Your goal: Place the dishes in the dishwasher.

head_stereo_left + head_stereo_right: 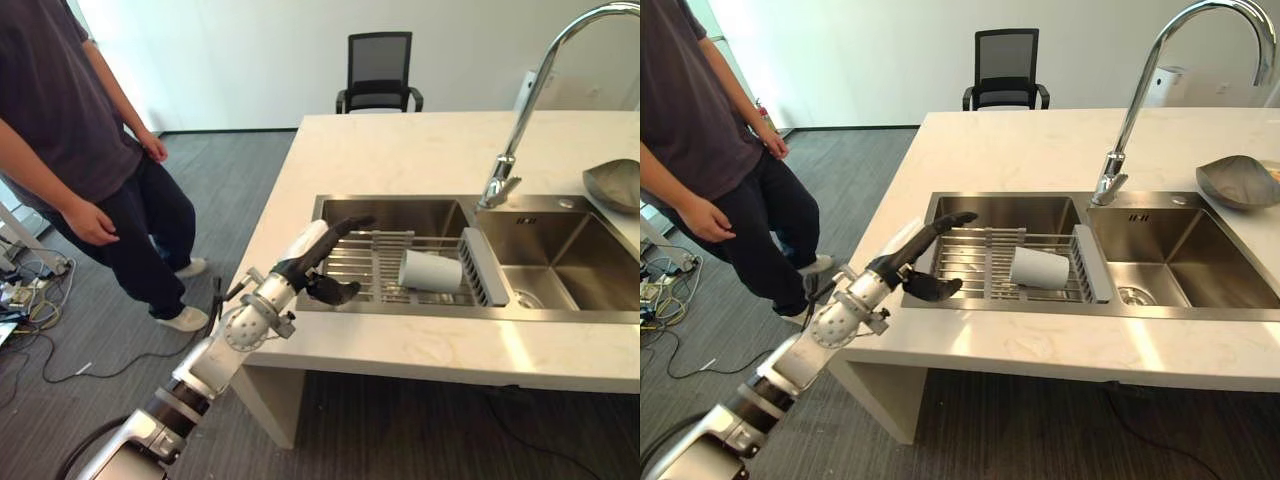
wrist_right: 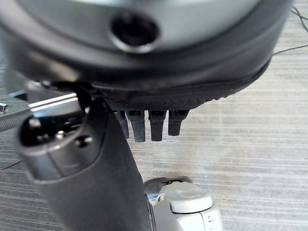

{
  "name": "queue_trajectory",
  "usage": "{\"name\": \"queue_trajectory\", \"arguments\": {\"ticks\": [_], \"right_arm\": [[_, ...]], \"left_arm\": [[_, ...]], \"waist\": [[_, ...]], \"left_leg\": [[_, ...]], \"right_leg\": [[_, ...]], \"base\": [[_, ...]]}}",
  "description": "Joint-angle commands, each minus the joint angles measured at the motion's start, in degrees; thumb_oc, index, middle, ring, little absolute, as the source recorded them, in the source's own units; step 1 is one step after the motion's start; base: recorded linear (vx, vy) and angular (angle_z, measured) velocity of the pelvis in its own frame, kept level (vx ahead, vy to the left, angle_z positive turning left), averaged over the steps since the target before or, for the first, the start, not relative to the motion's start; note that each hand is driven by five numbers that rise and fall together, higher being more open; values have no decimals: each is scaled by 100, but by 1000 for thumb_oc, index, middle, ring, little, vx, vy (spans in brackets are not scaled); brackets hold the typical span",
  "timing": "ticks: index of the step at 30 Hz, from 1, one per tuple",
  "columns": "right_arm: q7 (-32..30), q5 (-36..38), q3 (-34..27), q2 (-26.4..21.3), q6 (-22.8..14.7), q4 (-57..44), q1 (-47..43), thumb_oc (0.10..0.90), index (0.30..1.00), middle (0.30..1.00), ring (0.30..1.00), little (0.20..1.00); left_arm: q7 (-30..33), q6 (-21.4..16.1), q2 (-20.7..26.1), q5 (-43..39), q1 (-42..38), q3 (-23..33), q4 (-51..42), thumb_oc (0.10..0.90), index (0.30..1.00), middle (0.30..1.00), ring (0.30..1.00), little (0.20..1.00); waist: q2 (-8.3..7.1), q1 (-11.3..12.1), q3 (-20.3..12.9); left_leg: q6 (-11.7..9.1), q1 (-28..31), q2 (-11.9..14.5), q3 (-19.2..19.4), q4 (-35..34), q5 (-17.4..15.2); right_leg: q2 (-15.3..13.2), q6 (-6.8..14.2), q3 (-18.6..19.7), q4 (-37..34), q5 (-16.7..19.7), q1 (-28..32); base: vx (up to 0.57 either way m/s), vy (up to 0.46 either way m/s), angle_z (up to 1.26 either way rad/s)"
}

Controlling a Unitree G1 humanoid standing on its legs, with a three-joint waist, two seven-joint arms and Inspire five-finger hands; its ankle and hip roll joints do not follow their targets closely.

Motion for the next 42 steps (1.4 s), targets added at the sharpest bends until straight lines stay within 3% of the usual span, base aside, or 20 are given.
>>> {"name": "queue_trajectory", "arguments": {"ticks": [1,13,16,27,32,34,42], "right_arm": [[-51,5,84,-244,-92,222,-126,800,900,900,900,900],[-81,28,185,-313,-5,281,-259,800,900,900,900,900],[-69,70,82,-409,33,336,-142,800,900,900,900,900],[-58,122,10,-543,111,483,65,800,900,900,900,900],[-92,240,36,-672,110,351,-117,800,900,900,900,900],[-91,241,36,-673,111,351,-120,800,900,900,900,900],[-106,234,101,-834,48,129,-348,800,900,900,900,900]], "left_arm": [[406,-325,-310,365,-1380,57,268,800,900,900,900,900],[638,-61,-687,880,-2554,-622,1789,800,900,900,900,900],[608,115,-780,751,-2974,-792,2755,800,900,900,900,900],[1070,510,-911,582,-4020,-740,5004,800,900,900,900,900],[1060,690,-928,858,-4288,-895,5737,800,900,900,900,900],[1062,686,-930,859,-4292,-894,5744,800,900,900,900,900],[803,672,-1162,1186,-3963,-1101,6139,800,900,900,900,900]], "waist": [[-182,-40,-295],[-33,-360,-255],[110,-543,-258],[305,-858,-151],[415,-968,23],[418,-966,21],[661,-1064,312]], "left_leg": [[-311,236,48,261,68,-358],[-308,373,118,595,68,-397],[-307,463,125,713,68,-461],[-356,479,176,961,68,-419],[-363,376,175,1074,68,-375],[-363,372,176,1076,68,-375],[-376,61,129,1223,68,-298]], "right_leg": [[-158,399,105,99,-325,-31],[-26,395,519,154,-288,-176],[-1,415,604,131,-353,-122],[47,440,731,112,-317,-195],[58,463,816,140,-248,-390],[59,463,817,142,-246,-396],[-14,503,877,142,-147,-723]], "base": [[-5,-2,-15],[-12,-16,-21],[50,10,-23],[-5,-12,-11],[-30,-5,-12],[-45,7,-21],[-40,6,-12]]}}
